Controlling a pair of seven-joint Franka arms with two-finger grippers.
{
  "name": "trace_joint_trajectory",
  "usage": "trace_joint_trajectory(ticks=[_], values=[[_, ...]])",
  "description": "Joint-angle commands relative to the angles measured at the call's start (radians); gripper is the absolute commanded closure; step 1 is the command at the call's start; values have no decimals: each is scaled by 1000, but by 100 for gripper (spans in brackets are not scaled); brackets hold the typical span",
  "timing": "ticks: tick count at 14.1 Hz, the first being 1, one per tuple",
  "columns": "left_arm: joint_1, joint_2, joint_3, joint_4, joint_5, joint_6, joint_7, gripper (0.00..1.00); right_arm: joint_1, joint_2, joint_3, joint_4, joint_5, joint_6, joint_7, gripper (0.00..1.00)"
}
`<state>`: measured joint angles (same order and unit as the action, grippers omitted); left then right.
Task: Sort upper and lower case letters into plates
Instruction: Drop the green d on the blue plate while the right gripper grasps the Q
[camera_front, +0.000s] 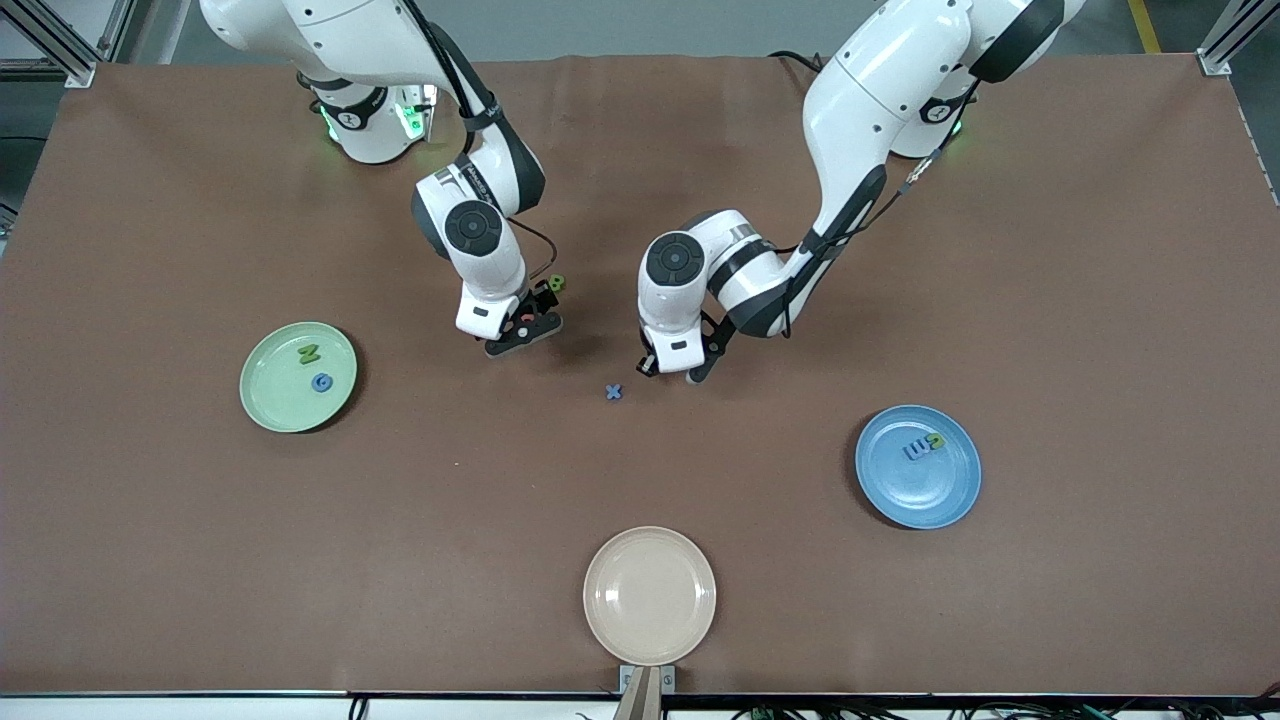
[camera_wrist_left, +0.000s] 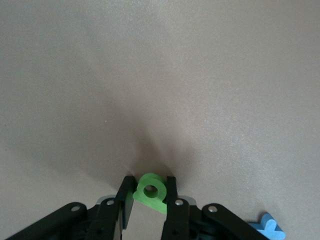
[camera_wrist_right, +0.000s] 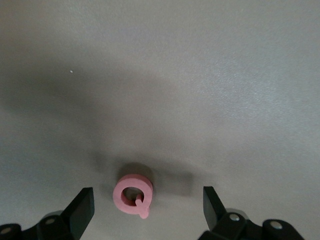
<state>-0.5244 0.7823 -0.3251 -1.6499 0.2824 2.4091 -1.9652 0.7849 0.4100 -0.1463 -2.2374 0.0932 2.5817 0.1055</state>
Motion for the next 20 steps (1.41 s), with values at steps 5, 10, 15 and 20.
trace_joint_trajectory(ticks=[5, 10, 15, 20], values=[[104, -70, 29, 13, 131, -36, 17, 100, 14, 1, 2, -15, 2, 11, -9, 18], [306, -130, 27, 15, 172, -74, 241, 100, 14, 3, 2, -21, 2, 11, -10, 22], [434, -146, 27, 10, 169, -131, 428, 100, 31, 4, 2, -21, 2, 11, -10, 37], [512, -121, 27, -14, 170, -133, 430, 86, 31, 6, 2, -19, 2, 12, -10, 57]])
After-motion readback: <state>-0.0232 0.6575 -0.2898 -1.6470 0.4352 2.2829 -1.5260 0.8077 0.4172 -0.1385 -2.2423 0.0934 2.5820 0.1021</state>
